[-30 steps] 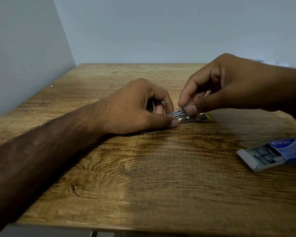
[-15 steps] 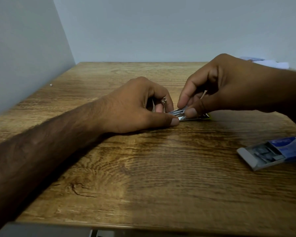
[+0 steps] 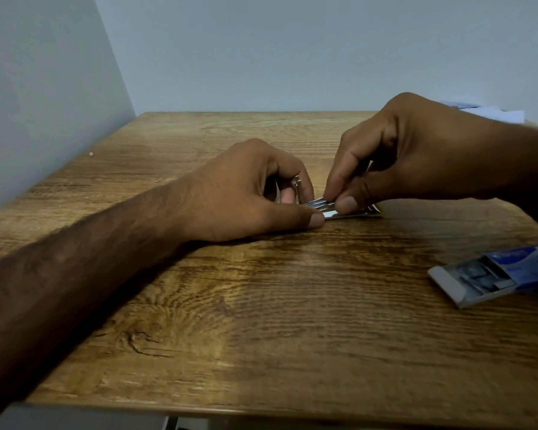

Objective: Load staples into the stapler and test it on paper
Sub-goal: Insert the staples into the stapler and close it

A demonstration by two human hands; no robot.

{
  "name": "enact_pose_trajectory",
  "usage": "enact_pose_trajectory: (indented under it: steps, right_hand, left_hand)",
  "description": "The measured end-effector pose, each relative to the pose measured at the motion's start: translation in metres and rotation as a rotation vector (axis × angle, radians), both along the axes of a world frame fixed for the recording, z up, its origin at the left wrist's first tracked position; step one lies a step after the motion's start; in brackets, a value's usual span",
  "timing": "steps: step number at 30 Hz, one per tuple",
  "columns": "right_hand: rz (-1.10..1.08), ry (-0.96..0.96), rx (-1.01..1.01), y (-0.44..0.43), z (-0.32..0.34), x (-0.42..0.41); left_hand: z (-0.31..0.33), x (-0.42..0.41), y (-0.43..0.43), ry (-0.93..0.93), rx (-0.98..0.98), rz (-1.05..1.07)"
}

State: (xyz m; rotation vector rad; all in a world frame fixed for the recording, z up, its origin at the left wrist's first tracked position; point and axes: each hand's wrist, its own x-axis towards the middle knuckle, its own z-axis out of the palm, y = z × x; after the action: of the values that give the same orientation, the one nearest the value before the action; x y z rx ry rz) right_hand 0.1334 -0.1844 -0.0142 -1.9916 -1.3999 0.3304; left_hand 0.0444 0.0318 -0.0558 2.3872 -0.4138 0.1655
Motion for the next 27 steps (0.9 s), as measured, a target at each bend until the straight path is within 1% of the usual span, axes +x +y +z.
enact_pose_trajectory:
  steps: [3,11,21,27]
  right_hand:
    - [0.016,-0.012,0.005,-0.001,0.0,0.001]
    - [0.02,0.065,0.015,-0.006,-0.003,0.011]
    - [0.042,0.024,-0.009,-0.008,0.002,0.012]
    - [0.051,-0.08,-0.044,-0.008,0.002,0.008]
  left_hand:
    - [0.0,0.0,0.0,0.002,-0.004,0.003]
    - [0.0,-0.001,0.0,0.008,-0.02,-0.004]
    - [0.001,-0.001,0.0,-0.015,-0.011,0.014]
    - [0.0,0.0,0.001,-0.019,-0.007,0.016]
